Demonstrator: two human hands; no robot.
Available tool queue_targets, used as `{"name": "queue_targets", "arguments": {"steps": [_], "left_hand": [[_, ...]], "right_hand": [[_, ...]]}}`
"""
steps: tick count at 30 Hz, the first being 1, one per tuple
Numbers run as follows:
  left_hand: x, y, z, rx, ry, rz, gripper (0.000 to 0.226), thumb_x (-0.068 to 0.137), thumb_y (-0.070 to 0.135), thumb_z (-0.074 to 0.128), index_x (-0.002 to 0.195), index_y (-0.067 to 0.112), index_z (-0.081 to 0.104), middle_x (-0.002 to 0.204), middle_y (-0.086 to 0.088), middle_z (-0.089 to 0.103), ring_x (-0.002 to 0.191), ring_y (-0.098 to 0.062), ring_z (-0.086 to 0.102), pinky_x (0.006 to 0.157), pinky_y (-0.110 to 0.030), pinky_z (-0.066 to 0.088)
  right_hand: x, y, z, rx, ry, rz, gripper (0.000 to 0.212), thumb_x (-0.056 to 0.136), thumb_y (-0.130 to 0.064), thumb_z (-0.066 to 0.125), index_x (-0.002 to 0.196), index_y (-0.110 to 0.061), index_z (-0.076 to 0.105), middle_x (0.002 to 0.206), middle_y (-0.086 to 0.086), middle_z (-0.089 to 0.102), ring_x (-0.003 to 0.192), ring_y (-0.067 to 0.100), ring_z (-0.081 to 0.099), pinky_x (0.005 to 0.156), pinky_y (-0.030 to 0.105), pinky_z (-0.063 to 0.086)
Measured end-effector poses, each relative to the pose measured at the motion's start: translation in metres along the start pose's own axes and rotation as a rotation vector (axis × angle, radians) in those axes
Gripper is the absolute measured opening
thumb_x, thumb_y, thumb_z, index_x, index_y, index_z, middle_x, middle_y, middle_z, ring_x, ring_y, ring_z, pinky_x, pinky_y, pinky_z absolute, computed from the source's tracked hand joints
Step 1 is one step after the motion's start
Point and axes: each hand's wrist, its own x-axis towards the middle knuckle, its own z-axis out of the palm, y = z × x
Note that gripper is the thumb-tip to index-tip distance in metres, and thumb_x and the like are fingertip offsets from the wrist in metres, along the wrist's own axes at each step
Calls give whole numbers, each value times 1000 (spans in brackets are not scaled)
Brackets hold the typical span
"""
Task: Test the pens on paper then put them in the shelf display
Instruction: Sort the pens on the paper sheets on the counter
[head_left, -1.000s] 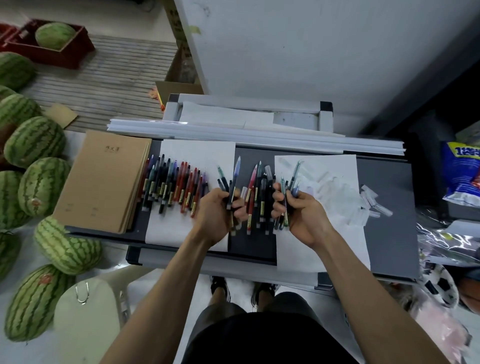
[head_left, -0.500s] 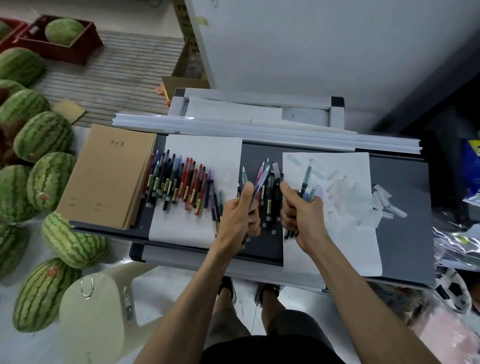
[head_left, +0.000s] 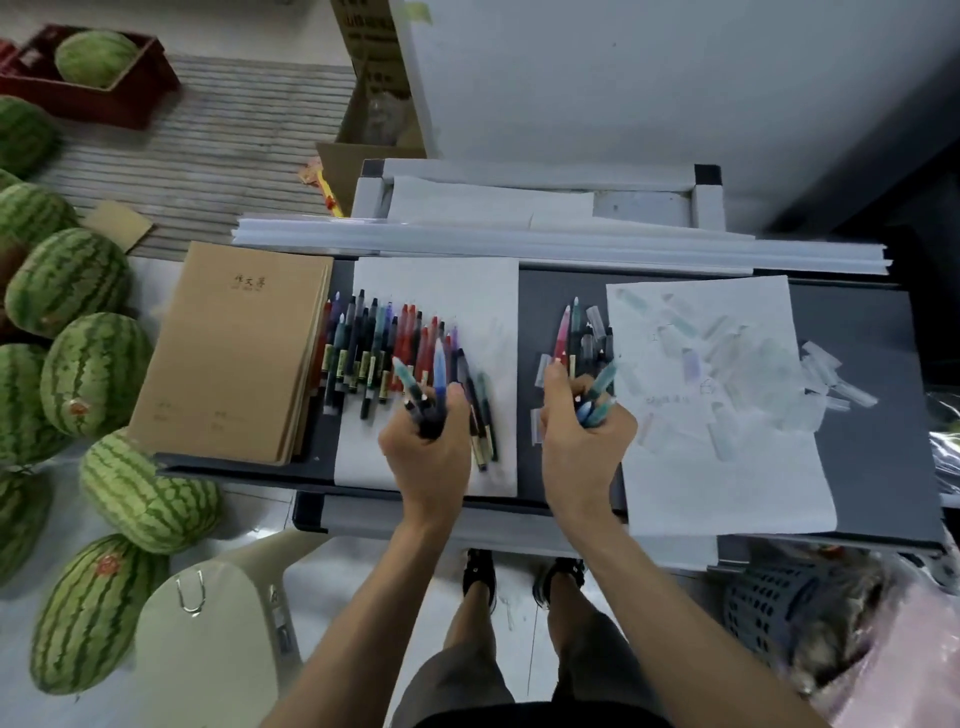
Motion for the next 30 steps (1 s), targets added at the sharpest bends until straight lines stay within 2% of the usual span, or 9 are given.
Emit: {"name": "queue_targets", "arguments": {"steps": [2,4,6,9,13,19,21,25,30], "left_hand": [[10,-14,-10,54,48,100,42,98,23,67,61,25,49,50,11,48,42,-9,45,45,-29,39],[19,-26,-15,59,67,165,38,100,29,68,67,38,51,54,15,50,45,-5,48,48,-25,42],[25,-33,-15,41,63,208,30,101,39,66,74,44,53,59,19,55,49,-3,54,54,-19,45],[28,-42,-12,28,49,267,27,101,39,66,78,42,51,64,25,57,52,1,56,58,-13,45],[27,-51,-11,8,31,344,27,100,28,68,82,41,53,70,20,58,55,-2,55,60,-12,46],[25,-53,-11,56,5,332,29,92,13,73,75,30,57,64,19,57,54,-3,57,58,-12,44],[23,-53,-10,68,0,316,26,89,9,74,71,22,60,58,8,59,53,-7,58,57,-8,42],[23,-55,-9,100,-31,244,37,85,-2,77,58,5,53,49,-4,52,46,-17,49,46,-19,39],[23,-44,-9,50,-68,211,47,96,11,69,57,8,43,48,-2,42,40,-22,39,42,-33,33]], "right_hand": [[-7,14,12,2,50,-21,54,97,-28,68,59,-15,34,51,10,30,44,32,29,41,50,28],[-12,27,19,-21,81,-54,53,97,-28,68,58,-18,33,49,10,32,43,34,30,41,52,29],[-16,38,23,-39,96,-61,58,95,-30,69,60,-3,32,50,17,34,44,42,32,43,52,32],[-18,48,23,-32,117,-47,60,92,-31,70,61,5,33,52,26,36,46,47,35,44,53,34],[-18,52,19,-136,134,-111,59,93,-29,68,61,12,41,53,28,43,48,48,42,46,53,38],[-17,56,17,-253,186,-202,52,96,-33,67,60,2,53,51,18,52,45,40,49,47,50,43],[-15,61,17,-259,199,-200,55,96,-37,67,59,2,52,50,19,51,45,41,48,47,50,42],[-12,70,18,-281,198,-168,68,98,-48,64,58,2,43,50,23,43,44,42,42,48,51,39],[-10,56,29,-240,187,-161,55,100,-29,65,60,-21,28,51,6,29,45,30,27,44,42,29]]}}
